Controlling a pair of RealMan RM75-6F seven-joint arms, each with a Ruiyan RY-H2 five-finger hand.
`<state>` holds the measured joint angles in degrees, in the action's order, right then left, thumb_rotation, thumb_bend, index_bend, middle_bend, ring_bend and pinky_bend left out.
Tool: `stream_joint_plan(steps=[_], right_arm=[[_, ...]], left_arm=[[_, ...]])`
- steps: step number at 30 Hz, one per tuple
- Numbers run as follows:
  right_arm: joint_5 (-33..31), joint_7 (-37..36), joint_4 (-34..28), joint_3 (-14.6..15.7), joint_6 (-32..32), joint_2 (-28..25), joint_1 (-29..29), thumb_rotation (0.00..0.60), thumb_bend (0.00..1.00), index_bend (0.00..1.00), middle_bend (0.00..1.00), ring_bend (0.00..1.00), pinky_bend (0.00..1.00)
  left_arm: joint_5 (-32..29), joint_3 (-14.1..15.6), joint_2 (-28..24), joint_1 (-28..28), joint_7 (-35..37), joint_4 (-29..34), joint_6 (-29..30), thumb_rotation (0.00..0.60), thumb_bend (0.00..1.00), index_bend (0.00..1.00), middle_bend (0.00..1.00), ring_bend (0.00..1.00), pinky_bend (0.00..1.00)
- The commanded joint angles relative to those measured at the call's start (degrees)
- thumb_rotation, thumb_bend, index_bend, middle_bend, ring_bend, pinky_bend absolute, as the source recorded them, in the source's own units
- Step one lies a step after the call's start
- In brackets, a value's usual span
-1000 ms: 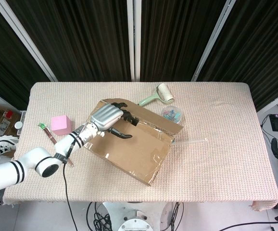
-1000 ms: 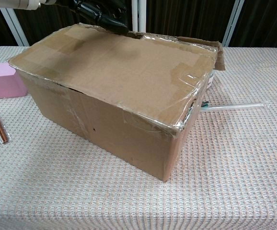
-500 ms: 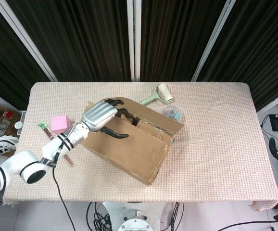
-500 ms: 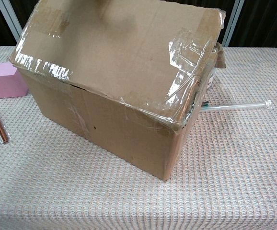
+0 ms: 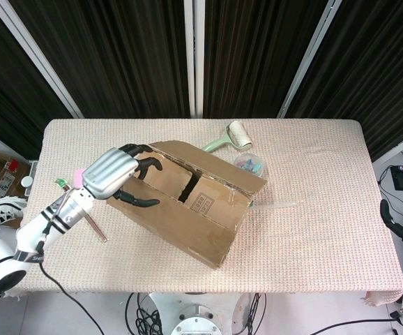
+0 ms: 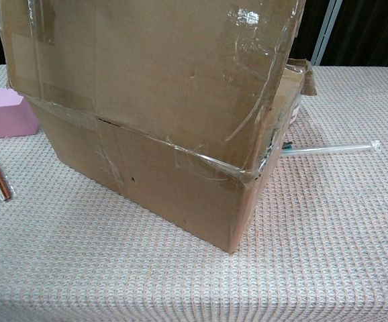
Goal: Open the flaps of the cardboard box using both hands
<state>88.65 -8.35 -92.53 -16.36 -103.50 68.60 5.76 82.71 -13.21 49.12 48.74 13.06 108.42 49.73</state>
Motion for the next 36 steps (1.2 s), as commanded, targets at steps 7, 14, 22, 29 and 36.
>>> stream_joint_plan(steps=[7,14,22,29,36], right_arm=[[0.8,1.5,-0.9,0.5,0.6,0.4,0.5,0.600,0.23,0.00,0.00,0.00,0.00],[0.9,1.6,-0.8,0.8,1.1,0.7,0.7,0.600,0.23,0.00,0.00,0.00,0.00],[0.9,1.4,-0.8,0.9,0.9,0.3,0.4,0.600,0.23,0.00,0.00,0.00,0.00],[1.4,1.9,-1.4,1.2,0.6,-0.1,0.1,0.600,0.23,0.00,0.00,0.00,0.00],[1.5,2.1,-1.7,1.3,-0.2,-0.3,-0.4,0.600,0.23,0.00,0.00,0.00,0.00]], left_arm=[[6.5,4.6,-6.8,-7.4,3.0,3.4,5.7,0.163,0.09,0.30,0.67,0.20,0.23],[6.7,5.6,-10.1,-10.3,4.6,3.7,7.6,0.127,0.09,0.30,0.70,0.22,0.23],[5.8,7.4,-10.7,-12.7,5.4,3.0,6.5,0.108,0.09,0.30,0.71,0.24,0.23],[5.3,6.2,-7.8,-13.5,6.8,1.9,9.2,0.090,0.09,0.27,0.48,0.23,0.24],[0.9,3.6,2.1,-10.0,-1.1,0.2,7.6,0.286,0.11,0.18,0.25,0.17,0.24]])
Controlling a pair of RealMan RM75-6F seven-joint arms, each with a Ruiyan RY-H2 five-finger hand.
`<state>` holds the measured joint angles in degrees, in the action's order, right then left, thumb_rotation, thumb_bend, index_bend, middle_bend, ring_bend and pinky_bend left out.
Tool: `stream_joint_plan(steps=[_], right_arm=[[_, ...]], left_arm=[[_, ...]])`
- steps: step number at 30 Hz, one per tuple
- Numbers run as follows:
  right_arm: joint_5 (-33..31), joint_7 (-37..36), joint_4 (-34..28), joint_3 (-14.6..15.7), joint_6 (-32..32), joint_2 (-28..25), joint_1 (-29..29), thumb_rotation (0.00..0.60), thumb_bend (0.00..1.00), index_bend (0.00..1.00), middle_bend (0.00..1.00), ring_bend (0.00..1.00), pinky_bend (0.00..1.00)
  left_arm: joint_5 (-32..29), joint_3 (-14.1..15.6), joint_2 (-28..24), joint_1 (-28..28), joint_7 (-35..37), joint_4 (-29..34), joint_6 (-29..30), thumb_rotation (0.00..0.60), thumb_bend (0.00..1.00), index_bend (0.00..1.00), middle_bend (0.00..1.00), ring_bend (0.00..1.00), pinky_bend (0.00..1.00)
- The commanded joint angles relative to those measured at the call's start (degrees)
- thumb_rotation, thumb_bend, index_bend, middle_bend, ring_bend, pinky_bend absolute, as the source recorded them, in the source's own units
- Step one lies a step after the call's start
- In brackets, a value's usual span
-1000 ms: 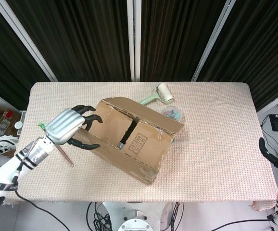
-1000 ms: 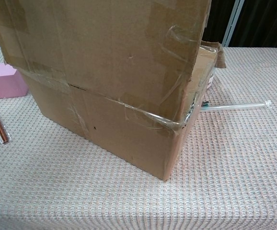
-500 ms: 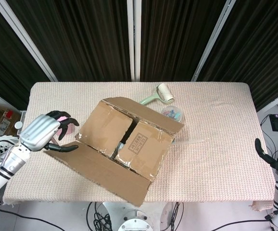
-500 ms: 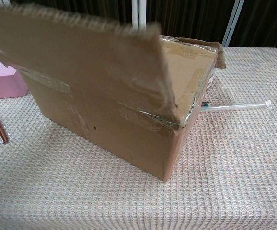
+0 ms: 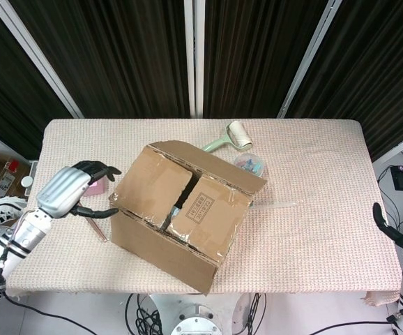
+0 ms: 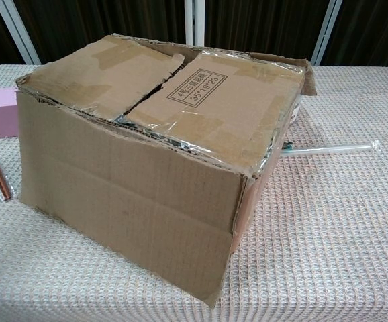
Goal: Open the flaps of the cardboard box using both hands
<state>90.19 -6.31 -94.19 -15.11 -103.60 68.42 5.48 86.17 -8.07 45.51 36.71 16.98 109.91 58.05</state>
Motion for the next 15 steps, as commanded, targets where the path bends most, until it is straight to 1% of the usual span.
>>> stream_joint_plan(steps=[1,4,6,9,12,15], right_arm=[[0.0,0.1,-0.1,0.0,-0.2,-0.2,-0.2,0.600,0.23,0.00,0.00,0.00,0.00],[-0.3,-0.1,-0.1,0.0,-0.5,-0.5,-0.6,0.600,0.23,0.00,0.00,0.00,0.00],[-0.6,-0.4,0.0,-0.1,-0.6,-0.6,-0.8,0.600,0.23,0.00,0.00,0.00,0.00],[-1.0,-0.9,0.2,-0.2,-0.8,-0.8,-1.1,0.600,0.23,0.00,0.00,0.00,0.00],[-1.2,-1.4,0.3,-0.3,-1.1,-1.2,-1.5,0.600,0.23,0.00,0.00,0.00,0.00],[-1.6,-2.1,0.5,-0.5,-1.5,-1.5,-1.9,0.600,0.23,0.00,0.00,0.00,0.00]], left_arm=[[-3.8,-1.9,7.4,2.6,-6.1,-1.6,-1.1,0.293,0.11,0.17,0.23,0.16,0.24],[-7.3,-2.9,12.9,4.4,-10.4,-3.5,-2.1,0.326,0.11,0.16,0.20,0.14,0.24],[-10.0,-3.4,17.0,5.9,-14.2,-5.2,-2.7,0.334,0.12,0.15,0.18,0.13,0.24],[-12.6,-3.8,21.6,7.6,-18.7,-7.3,-3.2,0.380,0.12,0.13,0.15,0.12,0.24],[-15.4,-4.6,25.7,9.2,-24.1,-9.4,-2.6,0.385,0.12,0.11,0.13,0.10,0.24],[-18.0,-5.3,29.2,10.4,-29.3,-11.0,-1.2,0.402,0.12,0.09,0.11,0.10,0.23]])
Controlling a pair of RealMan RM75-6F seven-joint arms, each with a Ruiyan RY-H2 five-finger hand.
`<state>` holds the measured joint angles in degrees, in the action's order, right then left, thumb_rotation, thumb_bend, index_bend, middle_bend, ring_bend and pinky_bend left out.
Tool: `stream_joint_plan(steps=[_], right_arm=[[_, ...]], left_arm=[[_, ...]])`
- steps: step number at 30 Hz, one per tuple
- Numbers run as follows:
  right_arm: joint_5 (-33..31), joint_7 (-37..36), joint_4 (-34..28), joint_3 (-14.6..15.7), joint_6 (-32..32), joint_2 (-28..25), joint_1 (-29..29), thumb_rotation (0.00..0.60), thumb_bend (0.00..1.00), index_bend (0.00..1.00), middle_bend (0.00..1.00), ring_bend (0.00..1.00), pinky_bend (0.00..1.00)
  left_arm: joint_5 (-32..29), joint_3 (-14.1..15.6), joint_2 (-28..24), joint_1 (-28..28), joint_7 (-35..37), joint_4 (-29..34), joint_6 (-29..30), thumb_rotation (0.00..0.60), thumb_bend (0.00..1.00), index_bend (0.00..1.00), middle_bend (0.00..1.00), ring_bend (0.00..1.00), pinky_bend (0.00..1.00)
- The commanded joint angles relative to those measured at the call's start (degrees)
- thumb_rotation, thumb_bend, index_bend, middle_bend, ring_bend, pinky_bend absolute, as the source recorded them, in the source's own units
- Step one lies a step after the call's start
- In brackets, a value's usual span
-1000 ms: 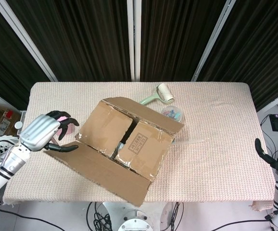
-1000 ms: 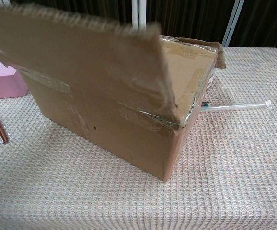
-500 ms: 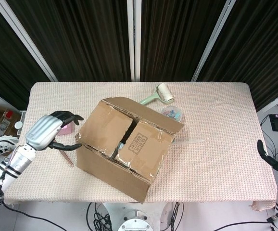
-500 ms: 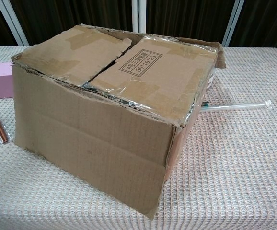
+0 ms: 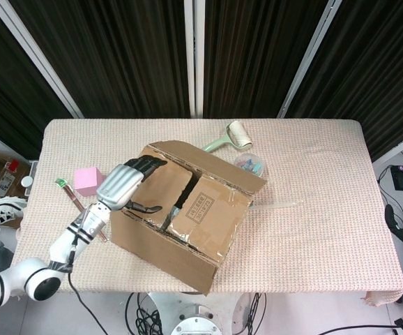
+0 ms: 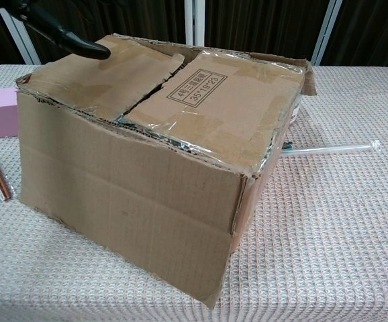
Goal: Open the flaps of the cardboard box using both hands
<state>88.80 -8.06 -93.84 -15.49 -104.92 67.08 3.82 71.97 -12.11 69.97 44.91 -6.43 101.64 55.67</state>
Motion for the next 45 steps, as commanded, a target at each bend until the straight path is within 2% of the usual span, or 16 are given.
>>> stream_joint_plan(steps=[1,9,12,14,20,27,35,41,45], right_arm=[[-0.4,-0.6,0.3,-0.1,-0.2,-0.3,-0.4,0.600,0.23,0.00,0.00,0.00,0.00],[-1.3,-2.3,1.6,-0.1,-0.3,0.0,-1.0,0.600,0.23,0.00,0.00,0.00,0.00],[-1.2,-2.8,2.0,0.0,-0.3,0.2,-1.0,0.600,0.23,0.00,0.00,0.00,0.00],[-1.2,-3.1,2.2,0.0,-0.3,0.3,-1.1,0.600,0.23,0.00,0.00,0.00,0.00],[-1.7,-4.1,2.7,-0.1,-0.3,-0.1,-1.5,0.600,0.23,0.00,0.00,0.00,0.00],[-2.6,-5.5,3.8,-0.3,0.4,0.0,-1.6,0.600,0.23,0.00,0.00,0.00,0.00],[-3.1,-6.3,4.9,-0.2,1.5,0.5,-1.3,0.600,0.23,0.00,0.00,0.00,0.00],[-3.2,-6.5,5.2,-0.3,1.7,0.5,-1.3,0.600,0.23,0.00,0.00,0.00,0.00],[-3.2,-6.6,5.1,-0.3,1.7,0.3,-1.4,0.600,0.23,0.00,0.00,0.00,0.00]], left_arm=[[-4.3,-1.3,5.5,2.5,-7.3,-3.1,1.7,0.411,0.12,0.08,0.11,0.10,0.23],[-9.8,-0.6,7.6,5.2,-20.6,-1.8,2.0,0.471,0.12,0.02,0.05,0.06,0.19],[-11.8,0.5,9.0,6.6,-29.2,-1.5,3.5,0.560,0.12,0.00,0.04,0.06,0.19],[-14.2,0.5,9.7,7.1,-31.1,-0.4,3.6,0.597,0.12,0.00,0.03,0.06,0.18],[-18.1,0.8,10.7,8.4,-34.9,1.2,4.2,0.599,0.12,0.00,0.02,0.06,0.18],[-21.8,0.5,11.4,9.3,-34.7,3.6,4.0,0.598,0.11,0.00,0.02,0.06,0.18],[-19.9,2.3,14.2,9.8,-36.9,3.4,6.9,0.598,0.10,0.00,0.02,0.06,0.18],[-16.1,3.9,17.6,10.0,-42.1,-1.4,11.3,0.600,0.10,0.00,0.01,0.06,0.18],[-17.7,4.4,17.6,10.0,-47.1,-1.6,13.0,0.600,0.10,0.00,0.00,0.06,0.18]])
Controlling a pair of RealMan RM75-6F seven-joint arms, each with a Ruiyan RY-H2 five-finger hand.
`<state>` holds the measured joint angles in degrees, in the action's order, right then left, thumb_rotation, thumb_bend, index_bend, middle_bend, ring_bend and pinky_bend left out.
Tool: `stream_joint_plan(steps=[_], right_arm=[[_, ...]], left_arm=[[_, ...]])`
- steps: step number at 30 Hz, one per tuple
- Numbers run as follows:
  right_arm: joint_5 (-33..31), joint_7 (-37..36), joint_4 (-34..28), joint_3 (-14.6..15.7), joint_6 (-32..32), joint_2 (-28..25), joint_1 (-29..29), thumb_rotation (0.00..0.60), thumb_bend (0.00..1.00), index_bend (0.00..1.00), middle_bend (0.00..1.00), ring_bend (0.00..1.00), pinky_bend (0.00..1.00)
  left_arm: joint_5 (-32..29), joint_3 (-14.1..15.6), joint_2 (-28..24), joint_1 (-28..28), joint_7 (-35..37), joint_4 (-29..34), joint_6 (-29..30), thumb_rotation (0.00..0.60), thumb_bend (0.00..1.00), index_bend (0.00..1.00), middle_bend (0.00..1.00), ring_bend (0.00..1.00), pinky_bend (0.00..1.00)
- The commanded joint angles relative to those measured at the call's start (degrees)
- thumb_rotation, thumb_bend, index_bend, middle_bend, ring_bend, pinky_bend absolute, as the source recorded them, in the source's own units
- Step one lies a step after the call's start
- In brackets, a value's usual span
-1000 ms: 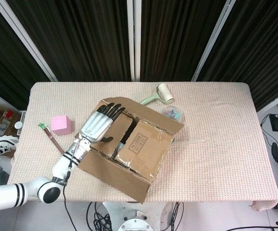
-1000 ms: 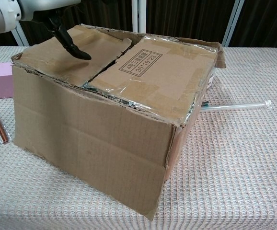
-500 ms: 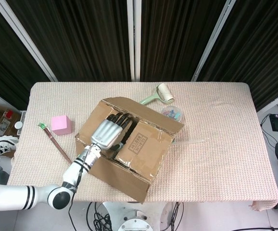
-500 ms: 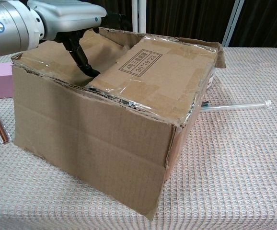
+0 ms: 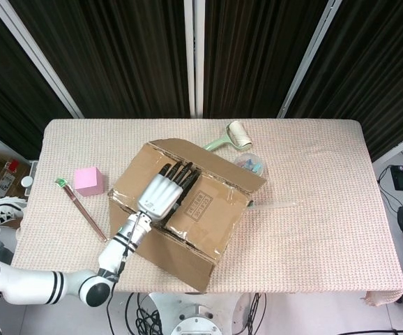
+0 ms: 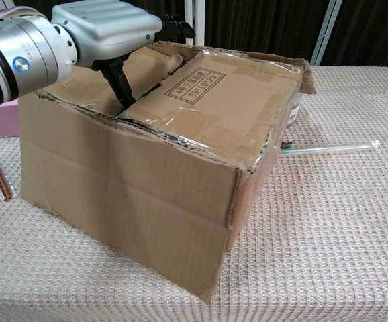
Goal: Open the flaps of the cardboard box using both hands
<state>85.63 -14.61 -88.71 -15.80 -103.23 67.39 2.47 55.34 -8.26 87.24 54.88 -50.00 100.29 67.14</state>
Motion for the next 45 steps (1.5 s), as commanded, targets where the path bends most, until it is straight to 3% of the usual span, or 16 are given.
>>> stream_joint_plan(steps=[1,5,12,21,26,31,38,45], right_arm=[[0.0,-0.1,-0.1,0.0,0.0,0.0,0.0,0.600,0.23,0.00,0.00,0.00,0.00],[0.1,0.0,0.0,0.2,0.3,0.2,0.1,0.600,0.23,0.00,0.00,0.00,0.00],[0.5,0.3,-0.3,0.4,0.5,0.3,0.2,0.600,0.23,0.00,0.00,0.00,0.00],[0.9,0.8,-0.9,0.5,0.4,0.2,0.2,0.600,0.23,0.00,0.00,0.00,0.00],[1.1,1.4,-1.5,0.5,0.2,-0.1,0.1,0.600,0.23,0.00,0.00,0.00,0.00],[1.3,2.0,-1.9,0.6,0.3,-0.1,0.2,0.600,0.23,0.00,0.00,0.00,0.00],[1.8,2.8,-2.6,0.7,0.2,0.0,0.3,0.600,0.23,0.00,0.00,0.00,0.00],[2.9,3.7,-3.3,1.1,0.8,-0.3,0.8,0.600,0.23,0.00,0.00,0.00,0.00]], left_arm=[[-1.6,0.7,0.1,0.1,-4.6,0.2,1.7,0.600,0.10,0.00,0.00,0.06,0.18],[-1.9,0.5,-1.2,-0.2,-6.5,2.9,3.1,0.600,0.12,0.00,0.00,0.06,0.18],[1.3,0.2,-4.4,-1.1,-9.1,8.1,7.1,0.600,0.23,0.00,0.00,0.06,0.18],[3.0,-2.3,-8.4,-2.1,-9.4,10.3,10.2,0.600,0.25,0.00,0.00,0.06,0.18],[3.2,-4.9,-10.8,-2.2,-9.5,6.9,11.6,0.600,0.26,0.00,0.00,0.06,0.18],[2.6,-7.5,-12.1,-2.1,-7.7,-0.7,12.0,0.600,0.26,0.00,0.00,0.06,0.18],[-0.5,-7.2,-12.2,-3.1,-6.5,-9.3,9.5,0.600,0.26,0.00,0.00,0.06,0.18],[-0.6,-7.2,-13.0,-5.5,-2.1,-10.5,9.6,0.600,0.26,0.00,0.00,0.06,0.18]])
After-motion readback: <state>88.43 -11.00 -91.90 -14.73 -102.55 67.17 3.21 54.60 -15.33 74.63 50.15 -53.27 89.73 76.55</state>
